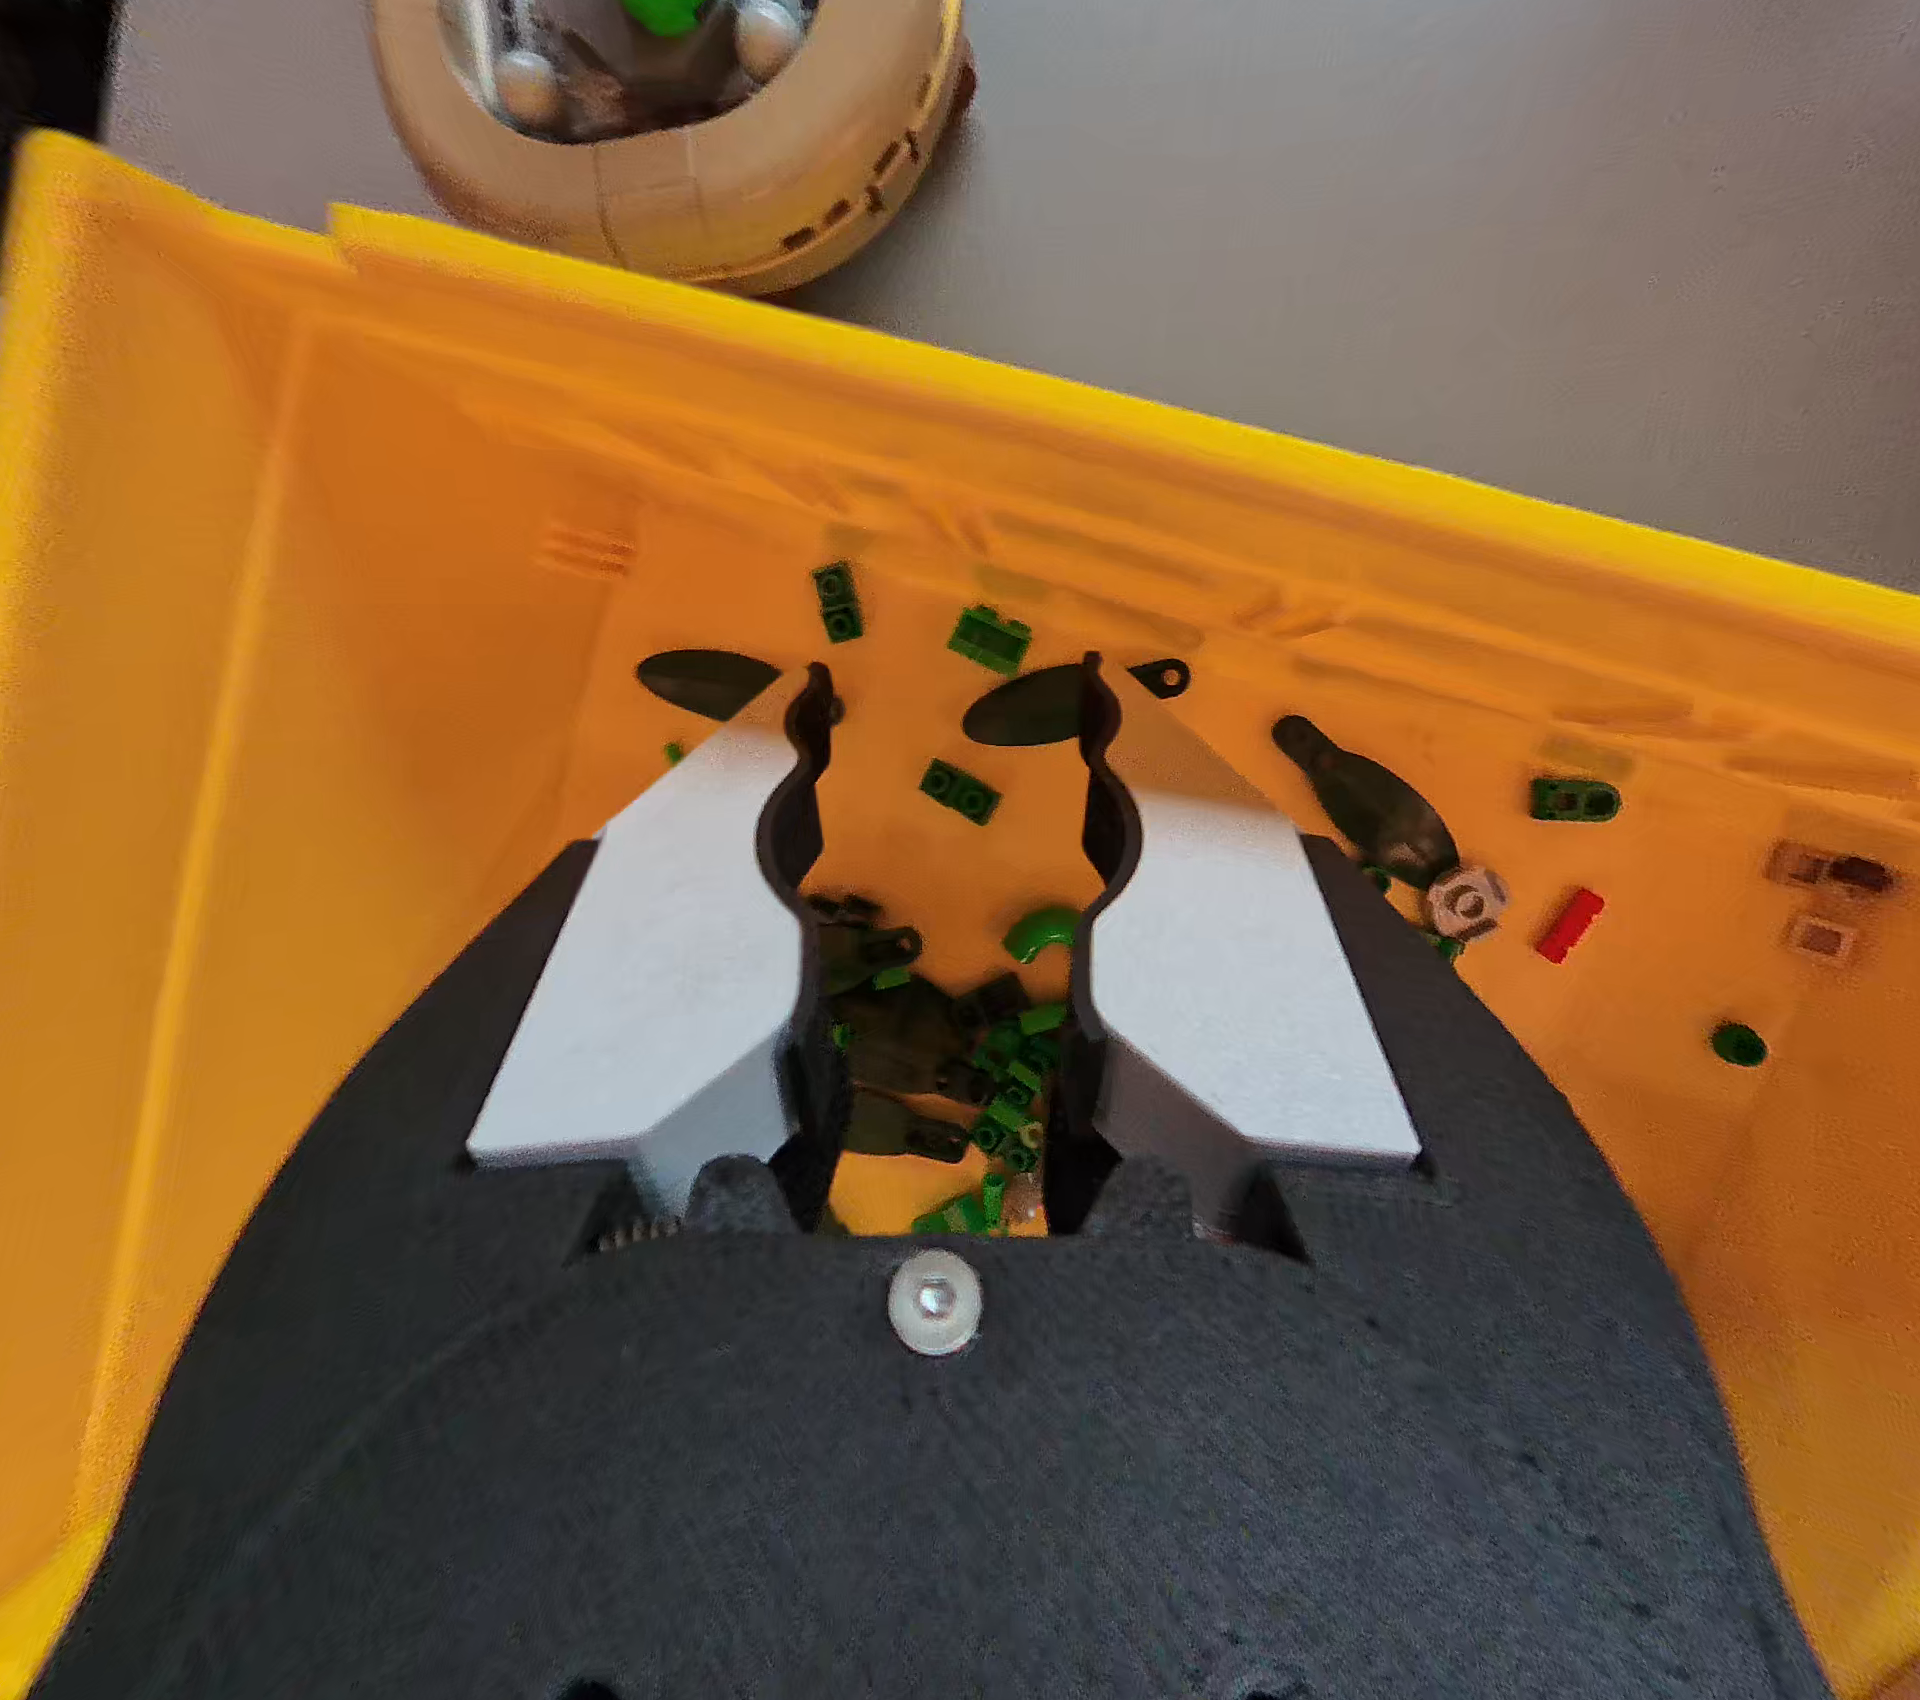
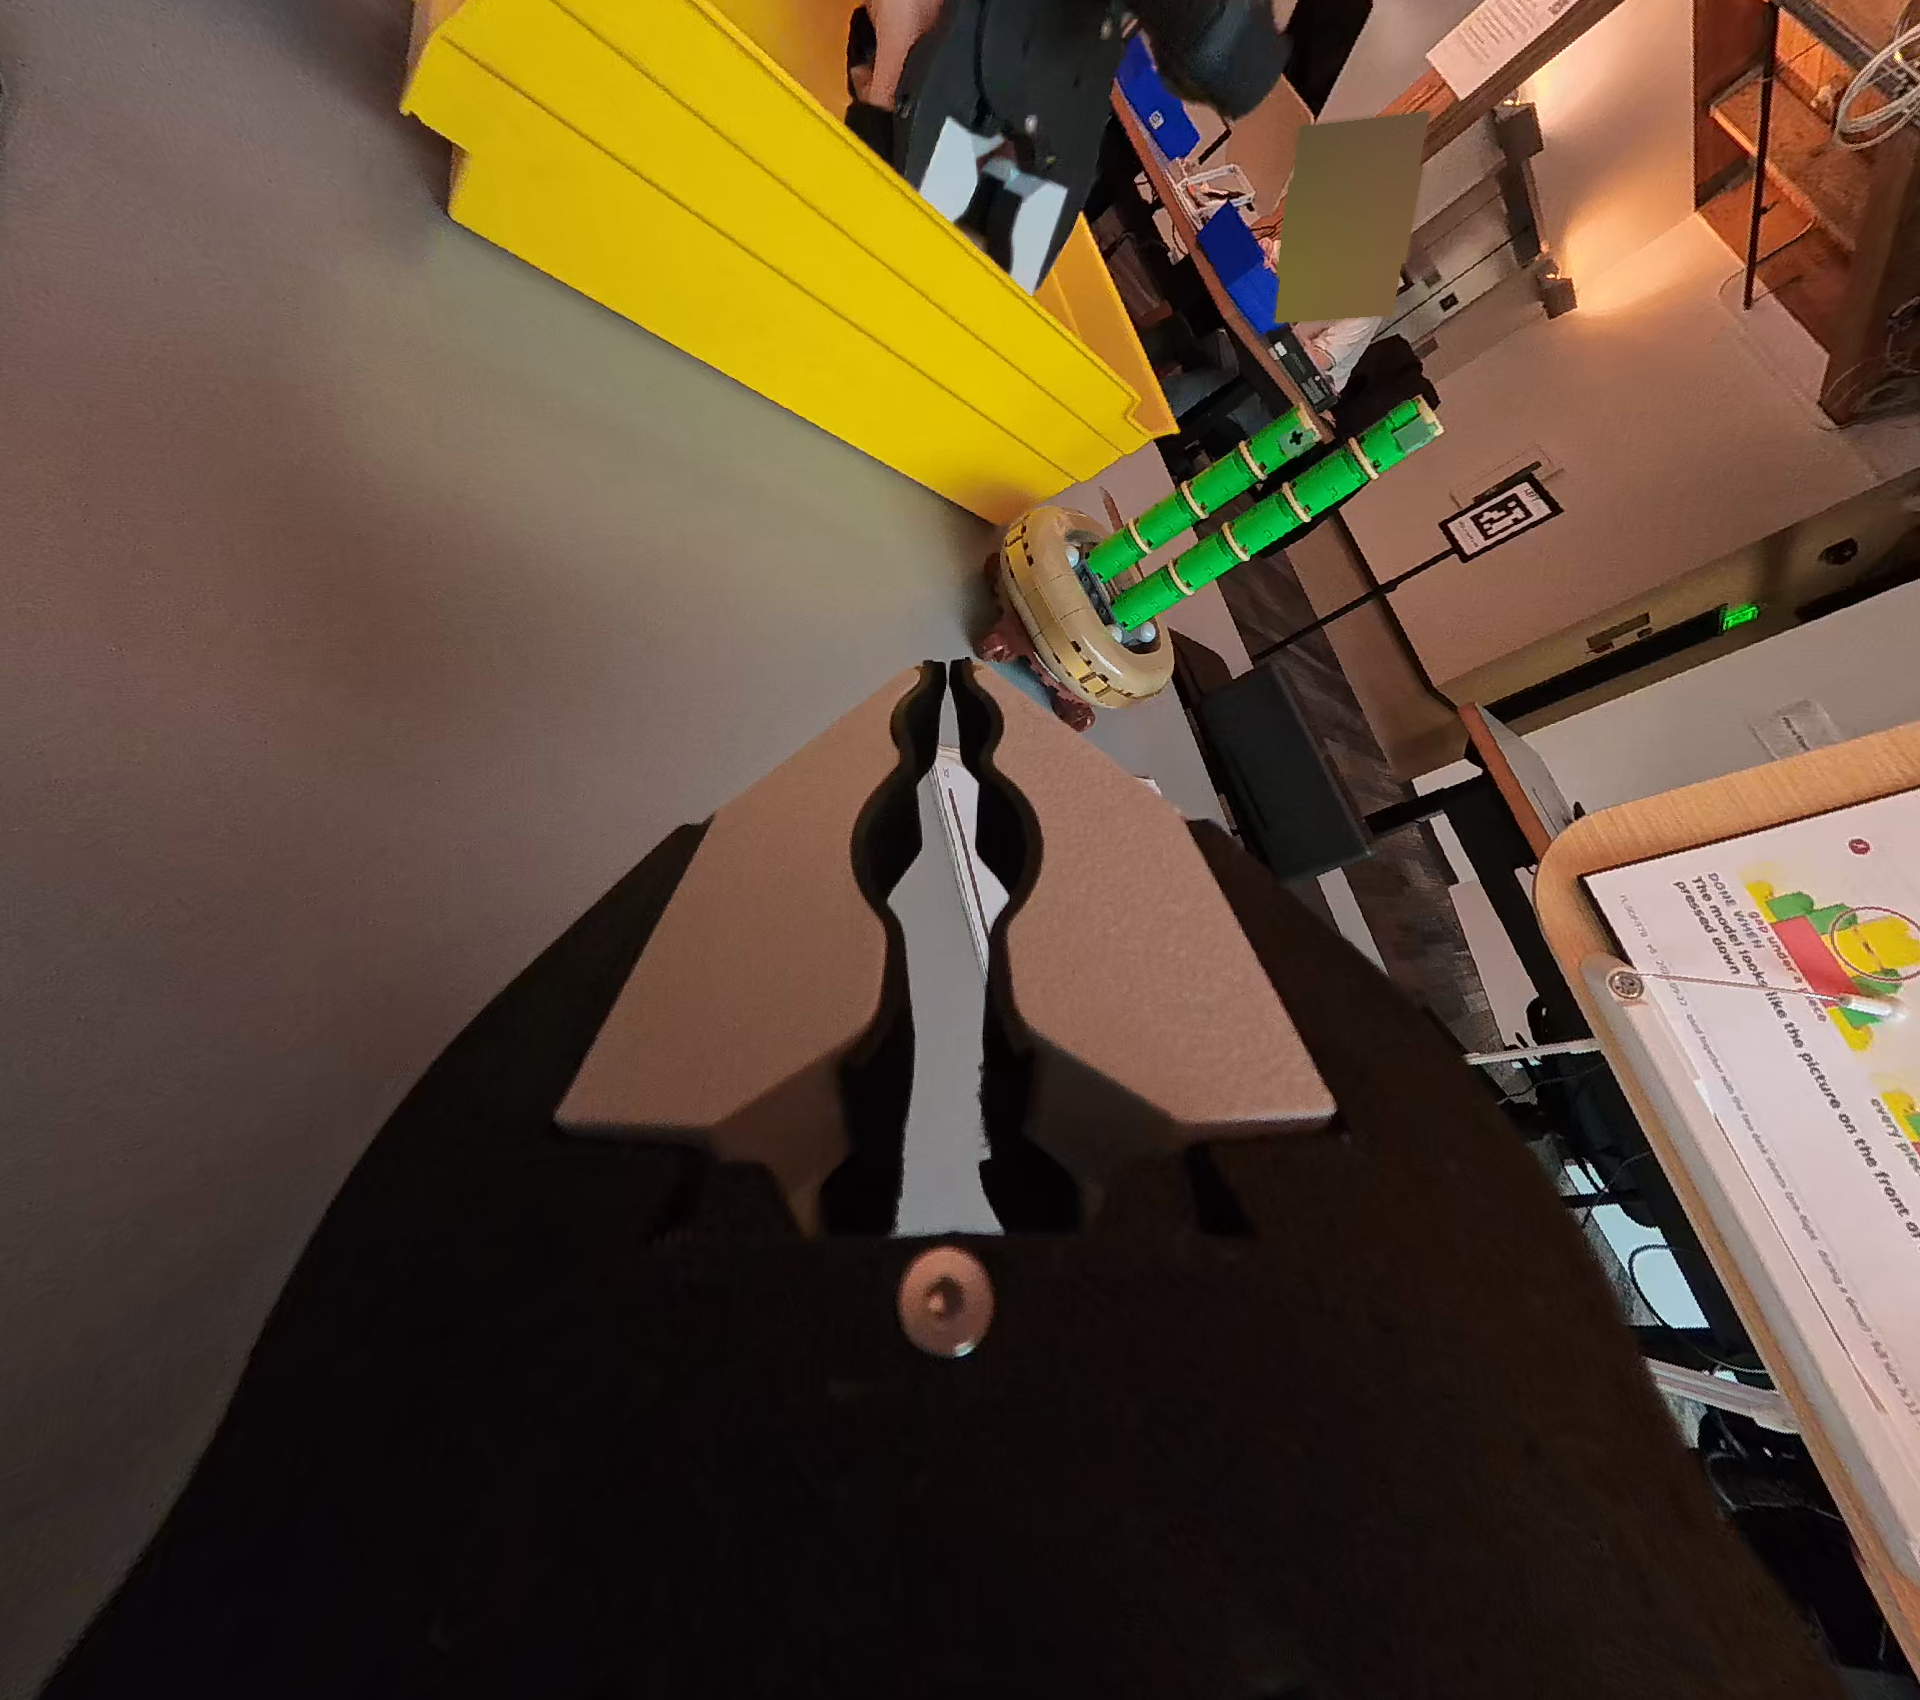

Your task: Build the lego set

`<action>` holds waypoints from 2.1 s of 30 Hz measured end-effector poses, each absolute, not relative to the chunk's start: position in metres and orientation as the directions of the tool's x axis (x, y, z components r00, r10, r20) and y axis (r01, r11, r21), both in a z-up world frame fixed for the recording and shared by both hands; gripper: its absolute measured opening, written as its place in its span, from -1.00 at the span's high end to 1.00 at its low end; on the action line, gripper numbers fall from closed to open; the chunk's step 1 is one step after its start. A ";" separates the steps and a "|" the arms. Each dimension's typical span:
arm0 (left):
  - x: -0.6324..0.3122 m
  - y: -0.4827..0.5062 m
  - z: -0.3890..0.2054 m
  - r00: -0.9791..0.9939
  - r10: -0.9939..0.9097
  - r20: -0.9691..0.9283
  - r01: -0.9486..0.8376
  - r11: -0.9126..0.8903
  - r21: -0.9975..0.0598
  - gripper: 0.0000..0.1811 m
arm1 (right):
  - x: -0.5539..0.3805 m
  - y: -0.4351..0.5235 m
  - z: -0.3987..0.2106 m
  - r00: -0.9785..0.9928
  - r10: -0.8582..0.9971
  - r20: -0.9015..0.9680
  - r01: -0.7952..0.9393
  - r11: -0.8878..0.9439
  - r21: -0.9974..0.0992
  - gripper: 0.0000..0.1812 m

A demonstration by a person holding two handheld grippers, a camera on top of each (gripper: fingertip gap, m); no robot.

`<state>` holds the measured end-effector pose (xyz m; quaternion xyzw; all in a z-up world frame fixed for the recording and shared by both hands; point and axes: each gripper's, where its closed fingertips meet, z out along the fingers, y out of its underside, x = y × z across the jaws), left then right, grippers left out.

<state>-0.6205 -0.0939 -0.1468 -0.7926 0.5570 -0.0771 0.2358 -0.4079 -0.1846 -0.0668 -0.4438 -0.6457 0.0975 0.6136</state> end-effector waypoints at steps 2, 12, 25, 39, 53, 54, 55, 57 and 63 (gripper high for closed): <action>-0.622 -0.094 -0.154 0.368 -0.919 -0.138 -0.860 -0.280 -0.427 0.48 | -0.408 -0.185 -0.067 0.145 0.691 0.708 0.455 0.589 -0.668 0.98; -0.618 -0.086 -0.163 0.386 -0.911 -0.144 -0.853 -0.294 -0.431 0.64 | -0.408 -0.186 -0.070 0.132 0.701 0.701 0.461 0.583 -0.669 0.98; -0.612 -0.089 -0.166 0.394 -0.915 -0.087 -0.834 -0.317 -0.452 0.82 | -0.409 -0.186 -0.077 0.108 0.713 0.693 0.476 0.575 -0.666 0.98; -0.678 -0.072 -0.095 0.579 -0.730 -0.363 -0.793 -0.401 -0.460 0.82 | -0.411 -0.190 -0.080 0.064 0.692 0.719 0.503 0.600 -0.622 0.98; -0.570 -0.137 0.073 0.637 -0.607 -0.475 -0.635 -0.065 -0.770 0.82 | -0.418 -0.182 -0.083 0.027 0.651 0.758 0.586 0.604 -0.540 0.97; -0.541 -0.151 0.079 0.587 -0.652 -0.480 -0.629 0.007 -0.778 0.82 | -0.417 -0.180 -0.080 0.038 0.648 0.761 0.588 0.601 -0.541 0.96; -0.518 -0.163 0.082 0.546 -0.680 -0.490 -0.627 0.056 -0.777 0.82 | -0.416 -0.180 -0.078 0.050 0.646 0.762 0.584 0.600 -0.547 0.97; -0.486 -0.177 0.083 0.508 -0.693 -0.512 -0.640 0.094 -0.762 0.82 | -0.416 -0.183 -0.074 0.064 0.656 0.752 0.563 0.598 -0.570 0.97; -0.429 -0.199 0.057 0.493 -0.779 -0.388 -0.607 0.011 -0.795 0.83 | -0.414 -0.181 -0.054 0.153 0.669 0.728 0.529 0.567 -0.632 0.96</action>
